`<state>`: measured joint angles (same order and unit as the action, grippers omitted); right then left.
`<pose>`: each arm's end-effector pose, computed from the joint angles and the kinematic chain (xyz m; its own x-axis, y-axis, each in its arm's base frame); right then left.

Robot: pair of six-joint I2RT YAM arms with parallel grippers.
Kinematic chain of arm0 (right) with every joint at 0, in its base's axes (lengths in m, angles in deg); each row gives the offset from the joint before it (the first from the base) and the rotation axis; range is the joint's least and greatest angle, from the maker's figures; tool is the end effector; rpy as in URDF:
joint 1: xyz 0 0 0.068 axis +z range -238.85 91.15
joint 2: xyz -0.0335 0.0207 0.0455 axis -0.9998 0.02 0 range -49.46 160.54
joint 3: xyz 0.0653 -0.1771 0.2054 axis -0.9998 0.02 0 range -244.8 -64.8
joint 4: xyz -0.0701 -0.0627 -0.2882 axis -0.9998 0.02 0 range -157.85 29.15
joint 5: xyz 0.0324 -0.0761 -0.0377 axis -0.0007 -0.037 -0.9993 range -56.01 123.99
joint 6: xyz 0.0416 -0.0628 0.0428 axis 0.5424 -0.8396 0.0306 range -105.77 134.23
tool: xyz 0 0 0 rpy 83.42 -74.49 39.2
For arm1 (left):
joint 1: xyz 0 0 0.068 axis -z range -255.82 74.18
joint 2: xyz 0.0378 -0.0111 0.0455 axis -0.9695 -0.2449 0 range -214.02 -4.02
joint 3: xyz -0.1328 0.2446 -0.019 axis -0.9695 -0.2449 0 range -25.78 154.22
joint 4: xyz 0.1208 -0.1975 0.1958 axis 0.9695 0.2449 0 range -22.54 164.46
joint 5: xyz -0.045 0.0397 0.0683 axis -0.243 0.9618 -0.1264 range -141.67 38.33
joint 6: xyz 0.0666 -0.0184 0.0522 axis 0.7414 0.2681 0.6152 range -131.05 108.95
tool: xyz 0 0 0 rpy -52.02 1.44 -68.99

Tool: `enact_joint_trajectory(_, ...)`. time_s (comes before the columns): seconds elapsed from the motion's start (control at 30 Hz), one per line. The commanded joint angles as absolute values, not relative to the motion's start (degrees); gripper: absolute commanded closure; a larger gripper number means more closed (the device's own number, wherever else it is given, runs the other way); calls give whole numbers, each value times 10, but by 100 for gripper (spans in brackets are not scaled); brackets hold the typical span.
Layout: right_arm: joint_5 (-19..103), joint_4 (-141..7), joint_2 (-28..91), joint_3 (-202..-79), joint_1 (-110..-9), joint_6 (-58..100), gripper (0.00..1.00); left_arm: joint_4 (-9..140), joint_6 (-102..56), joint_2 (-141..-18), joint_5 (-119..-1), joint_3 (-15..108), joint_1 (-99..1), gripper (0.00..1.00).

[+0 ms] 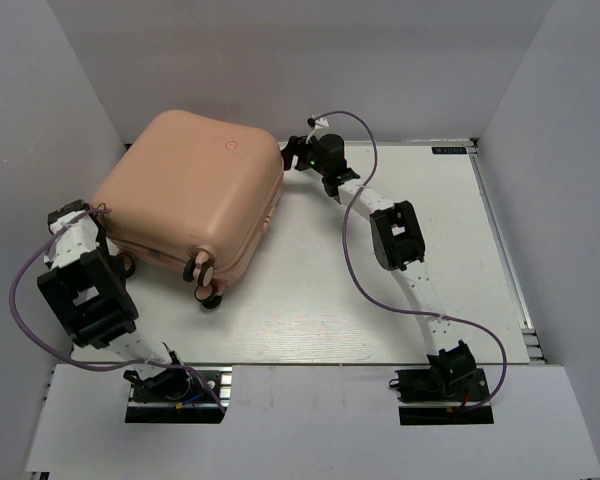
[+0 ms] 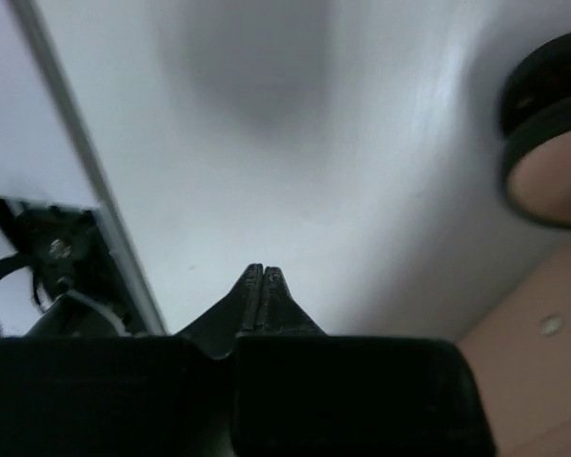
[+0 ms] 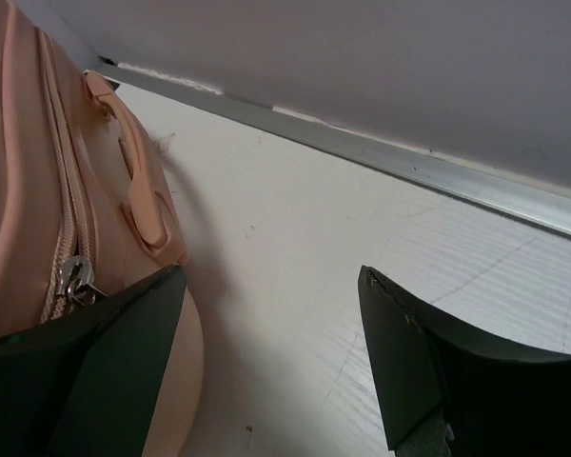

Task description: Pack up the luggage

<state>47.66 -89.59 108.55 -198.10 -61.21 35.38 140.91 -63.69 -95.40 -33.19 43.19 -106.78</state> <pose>0.6175 0.3438 0.1407 -0.2810 0.2487 -0.9269 -0.5989 0.7093 0.3718 0.2463 0.1760 0.1832 -0.1520 -0.9702 -0.1887 -0.9572 0.0970 0.2726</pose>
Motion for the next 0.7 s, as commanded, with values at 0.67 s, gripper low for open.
enact_joint_trajectory(0.67, 850, -1316, 786, -1485, -603, 261, 26, 1232, -395, -1276, -514, 840, -801, 100)
